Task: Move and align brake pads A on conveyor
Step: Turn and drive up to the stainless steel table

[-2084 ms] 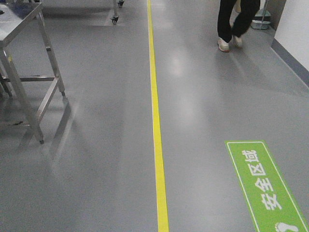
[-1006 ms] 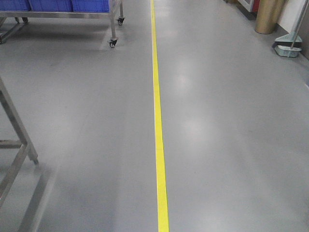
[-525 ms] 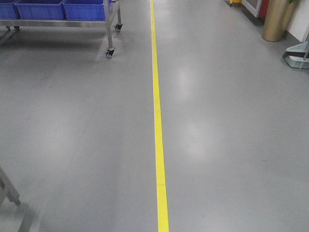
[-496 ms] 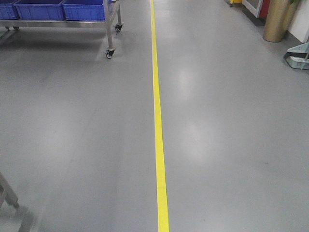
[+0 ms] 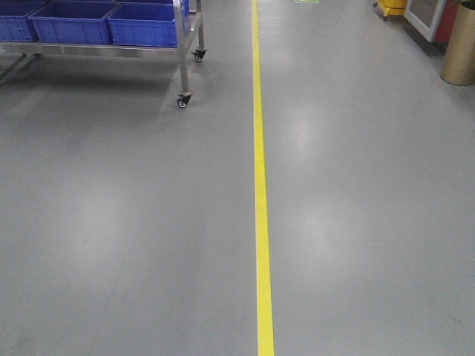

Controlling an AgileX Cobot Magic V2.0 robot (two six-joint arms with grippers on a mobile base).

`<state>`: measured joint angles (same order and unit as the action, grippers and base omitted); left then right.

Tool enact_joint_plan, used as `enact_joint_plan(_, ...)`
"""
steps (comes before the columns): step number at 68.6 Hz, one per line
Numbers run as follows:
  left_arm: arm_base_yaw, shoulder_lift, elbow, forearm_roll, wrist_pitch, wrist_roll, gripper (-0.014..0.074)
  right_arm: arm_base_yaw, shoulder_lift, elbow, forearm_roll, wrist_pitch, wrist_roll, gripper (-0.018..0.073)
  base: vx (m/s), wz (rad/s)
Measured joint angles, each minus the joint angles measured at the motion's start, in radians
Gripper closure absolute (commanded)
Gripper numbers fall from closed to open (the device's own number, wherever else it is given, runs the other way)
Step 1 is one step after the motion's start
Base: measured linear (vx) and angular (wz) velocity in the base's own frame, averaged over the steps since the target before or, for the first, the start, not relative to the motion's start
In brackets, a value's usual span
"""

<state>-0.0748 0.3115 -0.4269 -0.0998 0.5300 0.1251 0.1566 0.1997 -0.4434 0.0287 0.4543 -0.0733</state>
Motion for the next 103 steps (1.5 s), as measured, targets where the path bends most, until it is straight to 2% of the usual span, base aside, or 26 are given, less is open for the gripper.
enact_joint_plan(34, 0.0, 0.0, 0.0, 0.0, 0.001, 0.0, 0.0146, 0.0, 0.0, 0.0, 0.0, 0.0, 0.0, 0.0159, 0.48, 0.35)
enact_joint_plan(103, 0.0, 0.0, 0.0, 0.0, 0.0, 0.0, 0.0146, 0.0, 0.0, 0.0, 0.0, 0.0, 0.0, 0.0159, 0.29, 0.94)
